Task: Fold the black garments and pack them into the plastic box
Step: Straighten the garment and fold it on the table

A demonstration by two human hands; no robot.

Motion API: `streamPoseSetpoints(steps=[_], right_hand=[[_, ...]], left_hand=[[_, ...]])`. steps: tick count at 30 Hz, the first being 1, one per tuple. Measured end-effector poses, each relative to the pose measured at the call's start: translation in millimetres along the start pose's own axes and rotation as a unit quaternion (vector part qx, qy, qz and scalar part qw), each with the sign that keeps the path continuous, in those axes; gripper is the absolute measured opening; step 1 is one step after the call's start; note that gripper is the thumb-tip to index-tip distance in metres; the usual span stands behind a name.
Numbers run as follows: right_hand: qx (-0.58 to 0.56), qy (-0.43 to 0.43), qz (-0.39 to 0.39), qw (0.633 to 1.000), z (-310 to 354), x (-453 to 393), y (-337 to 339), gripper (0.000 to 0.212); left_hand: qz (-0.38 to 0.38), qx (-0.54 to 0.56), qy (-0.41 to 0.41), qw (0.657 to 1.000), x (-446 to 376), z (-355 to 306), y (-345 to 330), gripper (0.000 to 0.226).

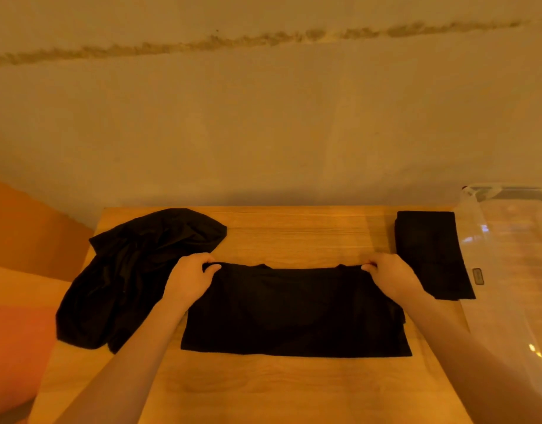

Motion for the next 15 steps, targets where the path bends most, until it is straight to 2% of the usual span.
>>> streamPoseSetpoints(steps=[2, 5, 7, 8, 10, 13, 15], right_hand=[[0.009, -0.007, -0.046, 0.999, 1, 3, 2, 0.023], [0.044, 0.053, -0.138, 0.988, 9, 8, -1, 0.028], [0.045, 0.102, -0.106, 0.988, 20, 8, -9, 0.040], [0.032, 0.112, -0.082, 0.990, 24, 8, -13, 0.043], [-0.008, 0.107, -0.063, 0.992, 27, 6, -16, 0.040], [-0.041, 0.099, -0.060, 0.992, 30, 1, -16, 0.026], [-0.043, 0.105, -0.055, 0.992, 34, -2, -15, 0.018]], left_hand=[[-0.045, -0.059, -0.008, 0.997, 3, -1, 2, 0.020], [-0.074, -0.184, -0.110, 0.974, 11, -20, -8, 0.028], [-0.027, -0.186, -0.177, 0.966, 16, -38, -24, 0.039], [0.008, -0.175, -0.180, 0.968, 16, -43, -34, 0.044], [0.046, -0.132, -0.135, 0.981, 10, -45, -45, 0.048], [0.023, -0.069, -0.091, 0.993, 1, -45, -46, 0.029], [0.050, -0.062, -0.089, 0.993, -2, -45, -47, 0.018]])
Point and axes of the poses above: each hand's wrist, its own x-axis away from the middle knuckle, its own y-axis out of the back of the hand, z = x × y, the point moved 4 cm from there along -x, towards the middle knuckle, and after that the axes turned 3 degrees about x, right-handed, at the moved point
